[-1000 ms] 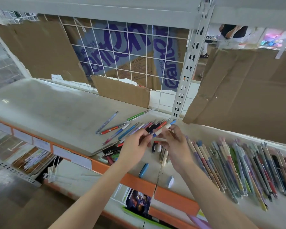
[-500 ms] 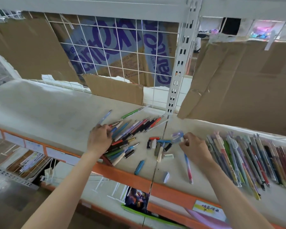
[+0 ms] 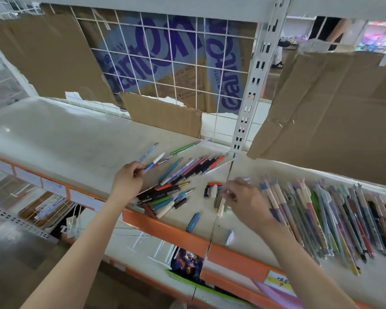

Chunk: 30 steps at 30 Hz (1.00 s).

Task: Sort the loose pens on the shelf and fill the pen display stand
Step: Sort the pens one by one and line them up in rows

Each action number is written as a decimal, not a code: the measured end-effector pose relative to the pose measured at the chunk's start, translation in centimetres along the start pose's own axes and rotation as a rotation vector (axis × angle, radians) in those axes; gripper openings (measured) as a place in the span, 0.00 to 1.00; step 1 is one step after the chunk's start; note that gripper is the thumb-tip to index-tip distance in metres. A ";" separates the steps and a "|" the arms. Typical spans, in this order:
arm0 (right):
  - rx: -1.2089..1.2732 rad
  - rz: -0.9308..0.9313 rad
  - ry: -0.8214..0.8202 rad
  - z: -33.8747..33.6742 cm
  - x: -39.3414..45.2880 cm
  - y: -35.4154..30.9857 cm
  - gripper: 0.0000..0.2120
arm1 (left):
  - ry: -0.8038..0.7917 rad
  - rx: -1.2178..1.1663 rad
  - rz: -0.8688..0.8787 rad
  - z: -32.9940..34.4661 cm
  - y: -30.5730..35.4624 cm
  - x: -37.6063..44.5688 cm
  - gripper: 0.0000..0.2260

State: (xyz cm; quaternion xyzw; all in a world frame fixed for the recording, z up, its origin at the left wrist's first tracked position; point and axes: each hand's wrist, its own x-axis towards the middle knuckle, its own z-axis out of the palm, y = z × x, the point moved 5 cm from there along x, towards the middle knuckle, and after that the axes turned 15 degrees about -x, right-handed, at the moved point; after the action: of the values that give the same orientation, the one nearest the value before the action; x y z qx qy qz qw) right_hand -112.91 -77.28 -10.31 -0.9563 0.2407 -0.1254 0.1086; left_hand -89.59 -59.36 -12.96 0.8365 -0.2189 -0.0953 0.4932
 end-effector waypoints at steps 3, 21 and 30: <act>0.083 -0.293 -0.081 2.6 0.6 -5.7 0.09 | -0.025 -0.029 -0.033 0.1 0.2 -0.4 0.08; 0.322 -0.134 -0.126 3.2 1.8 -5.8 0.06 | -0.056 0.026 0.026 -0.8 0.5 -3.3 0.07; 0.787 0.295 -0.247 3.3 1.6 -3.0 0.04 | -0.083 0.045 0.030 -0.3 1.1 -2.8 0.06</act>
State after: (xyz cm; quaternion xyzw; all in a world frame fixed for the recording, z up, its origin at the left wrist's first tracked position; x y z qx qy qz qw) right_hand -109.30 -74.95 -12.28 -0.8052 0.2940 -0.0754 0.5094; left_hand -92.24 -58.27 -12.05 0.8393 -0.2538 -0.1173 0.4662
